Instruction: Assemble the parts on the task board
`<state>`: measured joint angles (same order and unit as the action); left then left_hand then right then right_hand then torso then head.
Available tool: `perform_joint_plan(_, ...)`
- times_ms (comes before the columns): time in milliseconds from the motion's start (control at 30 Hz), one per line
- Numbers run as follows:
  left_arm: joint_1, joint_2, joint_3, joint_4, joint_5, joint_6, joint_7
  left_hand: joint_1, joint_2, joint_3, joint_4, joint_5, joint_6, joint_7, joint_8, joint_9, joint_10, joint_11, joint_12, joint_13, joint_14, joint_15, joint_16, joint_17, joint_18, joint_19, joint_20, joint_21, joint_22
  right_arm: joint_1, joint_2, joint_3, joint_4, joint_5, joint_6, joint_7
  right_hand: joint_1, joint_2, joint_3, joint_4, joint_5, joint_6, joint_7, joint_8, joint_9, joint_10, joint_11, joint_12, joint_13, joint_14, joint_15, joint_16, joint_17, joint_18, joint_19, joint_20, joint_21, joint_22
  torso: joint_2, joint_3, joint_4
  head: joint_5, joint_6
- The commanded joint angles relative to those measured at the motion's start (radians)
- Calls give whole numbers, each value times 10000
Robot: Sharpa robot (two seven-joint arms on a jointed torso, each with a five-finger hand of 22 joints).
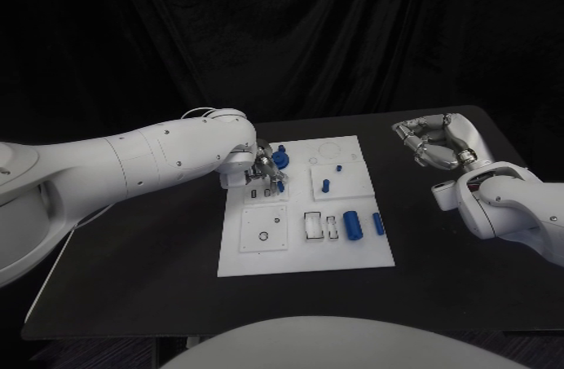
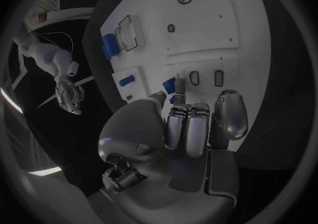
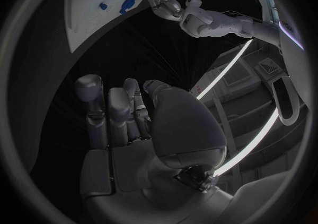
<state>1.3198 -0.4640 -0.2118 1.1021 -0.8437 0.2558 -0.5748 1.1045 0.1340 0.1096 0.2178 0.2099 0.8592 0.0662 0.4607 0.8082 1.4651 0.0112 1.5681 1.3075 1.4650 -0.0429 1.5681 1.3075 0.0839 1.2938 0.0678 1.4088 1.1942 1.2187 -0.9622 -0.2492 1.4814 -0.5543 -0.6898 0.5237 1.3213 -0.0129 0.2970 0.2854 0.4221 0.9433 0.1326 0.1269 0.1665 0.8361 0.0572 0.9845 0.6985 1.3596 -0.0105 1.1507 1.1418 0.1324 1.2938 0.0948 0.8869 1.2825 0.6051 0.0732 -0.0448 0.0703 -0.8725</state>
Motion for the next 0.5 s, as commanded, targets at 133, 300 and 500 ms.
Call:
perform_joint_plan(133,-39,67,11,-20,5,38,276,-51,-61,67,24,2,-37,46,-44,15,1057,-60,27,2633,1057,-30,27,2633,49,-100,-7,-82,-35,-27,12,7,-25,-77,80,-186,98,-25,54,11,43,26,36,36,-8,59,20,57,-9,61,9,50,-4,23,78,17,-28,10,18,-9,-13,2,-1)
perform_joint_plan(300,-47,82,11,-28,5,60,301,-22,-63,119,-26,13,-18,44,-109,40,1057,-58,27,2633,1057,-25,27,2633,53,-115,-1,-109,-56,-29,21,7,-38,-78,101,-207,96,-35,59,17,50,27,37,37,-8,62,22,58,-19,64,9,50,-8,28,74,16,-54,3,23,-8,-10,-18,-1)
perform_joint_plan(500,-57,95,11,-47,5,116,292,3,-78,156,-74,30,1,42,-153,63,1057,-58,27,2633,1057,-24,27,2633,52,-109,1,-120,-51,-33,33,7,-58,-78,119,-235,96,-35,59,17,50,27,37,37,-8,62,22,58,-19,64,9,50,-8,28,74,16,-54,3,15,-10,6,-14,-1)
